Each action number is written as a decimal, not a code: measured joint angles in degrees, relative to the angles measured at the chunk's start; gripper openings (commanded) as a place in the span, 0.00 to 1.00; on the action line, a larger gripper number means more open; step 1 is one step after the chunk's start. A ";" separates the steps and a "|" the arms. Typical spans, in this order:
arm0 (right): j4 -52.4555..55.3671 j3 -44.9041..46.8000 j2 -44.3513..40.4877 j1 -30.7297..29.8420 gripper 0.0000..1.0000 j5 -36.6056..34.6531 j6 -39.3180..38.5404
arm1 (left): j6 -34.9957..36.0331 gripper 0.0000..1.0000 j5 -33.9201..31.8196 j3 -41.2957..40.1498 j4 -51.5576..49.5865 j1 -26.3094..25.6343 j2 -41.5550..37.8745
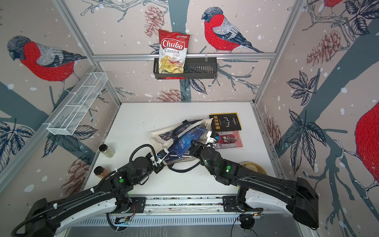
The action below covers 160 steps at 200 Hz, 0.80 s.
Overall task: Take out the books from the canvas bag
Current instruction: Pick up the book from the canvas bag, then place the book on the book.
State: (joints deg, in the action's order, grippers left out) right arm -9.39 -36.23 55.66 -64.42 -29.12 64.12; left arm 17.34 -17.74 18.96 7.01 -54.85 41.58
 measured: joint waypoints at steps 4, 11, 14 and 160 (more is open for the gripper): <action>0.15 -0.42 -0.55 -0.04 0.00 -0.33 -0.59 | 0.00 0.00 -0.15 0.00 0.00 0.00 0.04; 0.48 -1.14 -1.33 -0.04 0.00 -0.81 -1.49 | 0.00 0.00 -0.17 0.00 0.07 0.00 0.13; 0.50 -1.44 -1.66 -0.04 0.00 -1.05 -1.86 | 0.00 0.00 -0.20 0.00 0.11 0.00 0.17; 6.27 -10.40 -16.44 33.35 0.00 6.91 -13.79 | 0.00 0.00 -0.35 0.02 0.20 0.00 0.20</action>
State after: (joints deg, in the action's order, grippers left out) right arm -3.11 -46.63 39.22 -31.07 -22.22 50.33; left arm 17.34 -18.09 18.98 7.20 -54.85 41.78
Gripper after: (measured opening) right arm 0.119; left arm 0.053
